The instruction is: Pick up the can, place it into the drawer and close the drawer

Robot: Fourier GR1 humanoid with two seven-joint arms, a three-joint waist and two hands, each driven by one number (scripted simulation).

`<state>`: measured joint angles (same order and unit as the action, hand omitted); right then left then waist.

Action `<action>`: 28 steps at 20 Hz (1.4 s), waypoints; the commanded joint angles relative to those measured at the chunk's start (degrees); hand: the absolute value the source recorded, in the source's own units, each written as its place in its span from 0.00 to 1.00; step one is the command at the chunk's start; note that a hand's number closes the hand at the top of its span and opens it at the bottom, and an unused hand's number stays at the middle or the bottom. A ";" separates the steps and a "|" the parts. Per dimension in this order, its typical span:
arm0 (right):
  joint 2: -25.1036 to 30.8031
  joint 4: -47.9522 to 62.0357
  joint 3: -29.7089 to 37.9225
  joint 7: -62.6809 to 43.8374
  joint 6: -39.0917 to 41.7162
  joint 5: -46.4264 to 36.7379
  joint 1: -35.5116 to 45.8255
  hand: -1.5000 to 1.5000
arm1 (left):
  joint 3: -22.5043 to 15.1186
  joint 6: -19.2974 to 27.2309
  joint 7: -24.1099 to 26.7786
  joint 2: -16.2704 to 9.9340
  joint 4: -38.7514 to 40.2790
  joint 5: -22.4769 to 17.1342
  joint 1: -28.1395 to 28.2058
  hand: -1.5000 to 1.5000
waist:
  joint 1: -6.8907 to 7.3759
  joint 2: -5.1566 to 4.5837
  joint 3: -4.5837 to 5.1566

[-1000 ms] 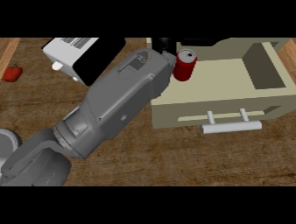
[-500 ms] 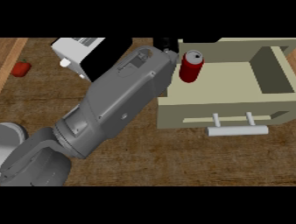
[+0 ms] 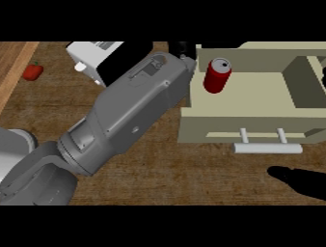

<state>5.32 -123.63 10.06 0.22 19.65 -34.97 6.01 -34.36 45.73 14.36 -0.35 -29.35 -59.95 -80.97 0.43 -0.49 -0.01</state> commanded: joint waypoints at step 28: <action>0.30 76.66 -8.77 6.53 -40.42 -37.84 33.33 0.00 | 0.21 1.73 -16.05 -18.07 -20.92 9.15 9.83 0.00 | 2.02 0.29 -0.04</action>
<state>7.08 -55.08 0.76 6.38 -13.54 -70.90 39.08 -34.39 48.03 1.04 -14.97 -46.66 -51.53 -72.86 2.49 0.21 0.41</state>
